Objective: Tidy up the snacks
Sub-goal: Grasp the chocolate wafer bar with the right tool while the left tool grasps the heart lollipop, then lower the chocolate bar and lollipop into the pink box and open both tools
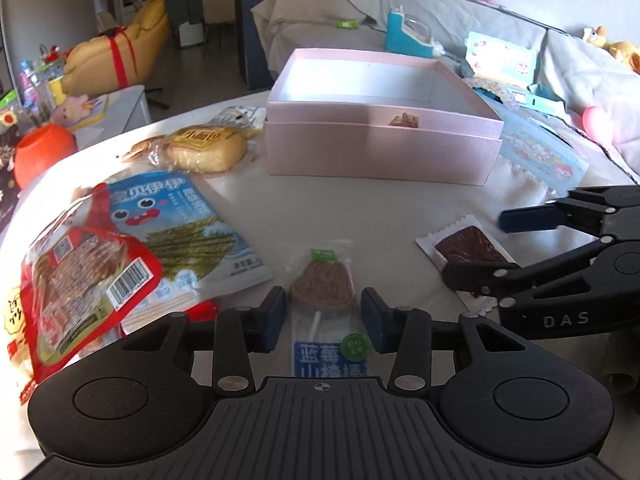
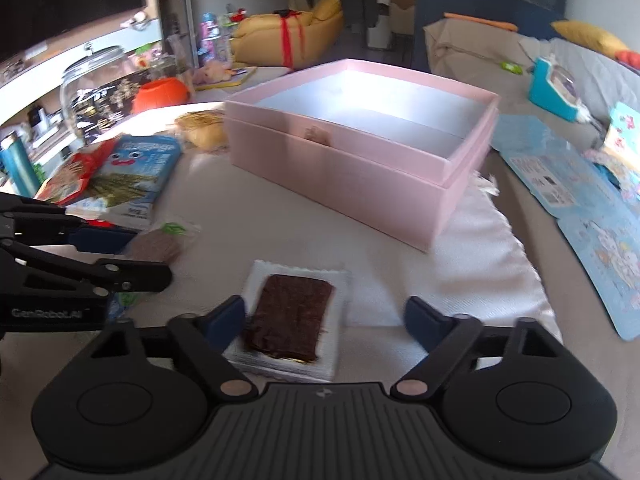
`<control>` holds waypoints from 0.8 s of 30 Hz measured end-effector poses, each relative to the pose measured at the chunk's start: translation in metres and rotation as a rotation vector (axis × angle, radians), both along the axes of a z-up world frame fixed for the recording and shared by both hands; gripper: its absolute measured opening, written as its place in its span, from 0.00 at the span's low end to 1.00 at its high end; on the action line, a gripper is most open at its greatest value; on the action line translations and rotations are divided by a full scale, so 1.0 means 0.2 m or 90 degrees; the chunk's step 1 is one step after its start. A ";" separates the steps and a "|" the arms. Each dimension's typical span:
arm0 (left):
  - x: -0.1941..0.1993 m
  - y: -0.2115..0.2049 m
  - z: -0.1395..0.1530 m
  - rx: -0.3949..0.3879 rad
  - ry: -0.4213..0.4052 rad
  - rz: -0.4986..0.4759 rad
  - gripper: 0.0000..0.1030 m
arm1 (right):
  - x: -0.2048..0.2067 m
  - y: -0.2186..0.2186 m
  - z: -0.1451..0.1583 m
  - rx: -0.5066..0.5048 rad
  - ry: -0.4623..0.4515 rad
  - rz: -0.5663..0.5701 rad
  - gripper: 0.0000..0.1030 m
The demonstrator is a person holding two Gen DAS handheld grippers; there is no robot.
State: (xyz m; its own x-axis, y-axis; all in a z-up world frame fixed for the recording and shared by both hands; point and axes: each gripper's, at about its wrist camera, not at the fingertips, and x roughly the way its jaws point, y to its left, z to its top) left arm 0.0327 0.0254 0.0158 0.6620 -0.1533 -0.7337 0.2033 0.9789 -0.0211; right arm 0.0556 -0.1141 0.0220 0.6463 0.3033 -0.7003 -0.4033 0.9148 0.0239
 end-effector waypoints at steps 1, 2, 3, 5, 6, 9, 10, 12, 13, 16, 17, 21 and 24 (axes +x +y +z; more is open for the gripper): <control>0.00 0.00 0.00 0.001 0.000 0.000 0.46 | 0.00 0.02 0.00 0.001 0.002 0.010 0.72; 0.00 0.00 0.01 0.001 0.000 0.000 0.46 | 0.01 0.04 0.01 -0.001 0.003 0.017 0.66; 0.00 0.00 0.01 0.001 0.000 0.000 0.46 | 0.01 0.05 0.01 -0.006 0.002 0.022 0.63; 0.00 0.00 0.01 0.000 0.000 0.000 0.46 | 0.00 0.07 0.02 -0.013 -0.001 0.029 0.55; 0.00 0.00 0.01 -0.001 0.000 0.001 0.46 | 0.00 0.07 0.03 -0.015 -0.001 0.034 0.47; 0.00 0.00 0.01 -0.002 0.000 0.002 0.46 | -0.02 0.04 0.06 -0.013 -0.002 0.040 0.46; 0.00 0.00 0.01 -0.003 0.001 0.003 0.46 | -0.03 0.02 0.06 -0.013 -0.004 0.039 0.46; 0.00 0.00 0.01 -0.011 0.000 0.006 0.46 | -0.04 -0.01 0.07 -0.011 -0.004 0.034 0.46; 0.01 0.00 0.01 -0.019 -0.002 0.009 0.46 | -0.04 -0.03 0.08 -0.010 -0.003 0.031 0.46; 0.02 0.00 0.00 -0.037 -0.012 0.003 0.51 | -0.06 -0.07 0.08 -0.013 -0.004 0.021 0.46; 0.02 0.00 -0.01 -0.037 -0.016 -0.003 0.53 | -0.06 -0.08 0.08 -0.014 -0.005 0.018 0.46; 0.00 -0.05 -0.02 0.000 -0.040 -0.020 0.52 | -0.08 -0.10 0.09 -0.015 -0.007 0.015 0.46; -0.03 -0.06 -0.02 -0.002 -0.054 -0.036 0.40 | -0.09 -0.11 0.09 -0.016 -0.011 0.013 0.46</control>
State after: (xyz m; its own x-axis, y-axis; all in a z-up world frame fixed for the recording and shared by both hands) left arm 0.0274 0.0126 0.0116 0.7123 -0.1941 -0.6745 0.2594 0.9658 -0.0040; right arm 0.0373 -0.1368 0.0402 0.6522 0.2986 -0.6967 -0.4215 0.9068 -0.0059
